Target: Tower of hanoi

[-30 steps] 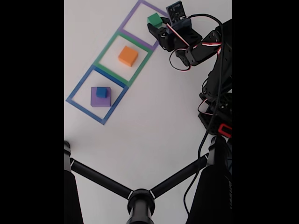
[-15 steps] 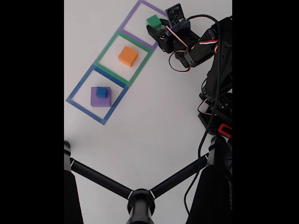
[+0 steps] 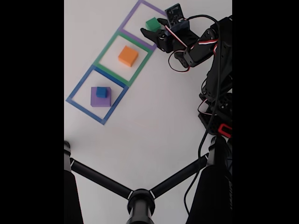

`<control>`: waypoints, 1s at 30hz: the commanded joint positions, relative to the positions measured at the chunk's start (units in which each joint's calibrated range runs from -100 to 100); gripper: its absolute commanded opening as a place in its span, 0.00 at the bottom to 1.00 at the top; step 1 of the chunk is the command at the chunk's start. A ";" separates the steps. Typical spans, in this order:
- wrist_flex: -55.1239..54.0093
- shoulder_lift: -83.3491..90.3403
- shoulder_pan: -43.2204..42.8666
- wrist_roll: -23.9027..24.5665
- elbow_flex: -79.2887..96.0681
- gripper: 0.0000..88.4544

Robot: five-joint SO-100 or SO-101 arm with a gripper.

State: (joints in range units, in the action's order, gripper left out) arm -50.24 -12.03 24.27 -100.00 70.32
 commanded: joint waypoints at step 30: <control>120.77 62.78 -20.92 0.00 -41.78 0.00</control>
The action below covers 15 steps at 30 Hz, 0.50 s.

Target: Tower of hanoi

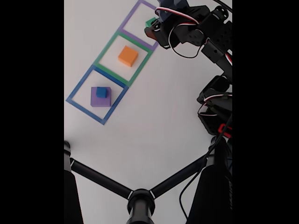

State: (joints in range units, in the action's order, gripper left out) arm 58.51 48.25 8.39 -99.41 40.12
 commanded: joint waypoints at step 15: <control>23.19 3.47 -21.43 -0.59 -22.85 0.00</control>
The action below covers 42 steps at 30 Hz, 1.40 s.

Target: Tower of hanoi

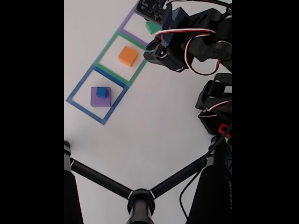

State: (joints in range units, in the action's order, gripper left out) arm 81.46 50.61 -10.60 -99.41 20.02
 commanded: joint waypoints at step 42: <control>-103.32 -27.64 -5.51 -0.59 54.98 0.39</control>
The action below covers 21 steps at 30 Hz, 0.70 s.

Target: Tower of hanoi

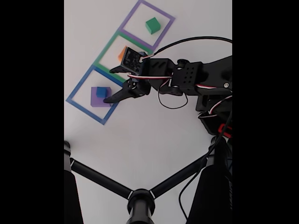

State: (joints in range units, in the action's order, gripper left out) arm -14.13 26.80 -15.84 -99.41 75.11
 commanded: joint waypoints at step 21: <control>-24.26 -20.06 -2.95 -0.59 -1.29 0.38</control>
State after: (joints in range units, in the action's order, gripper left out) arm -35.55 7.89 -18.13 -99.41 75.02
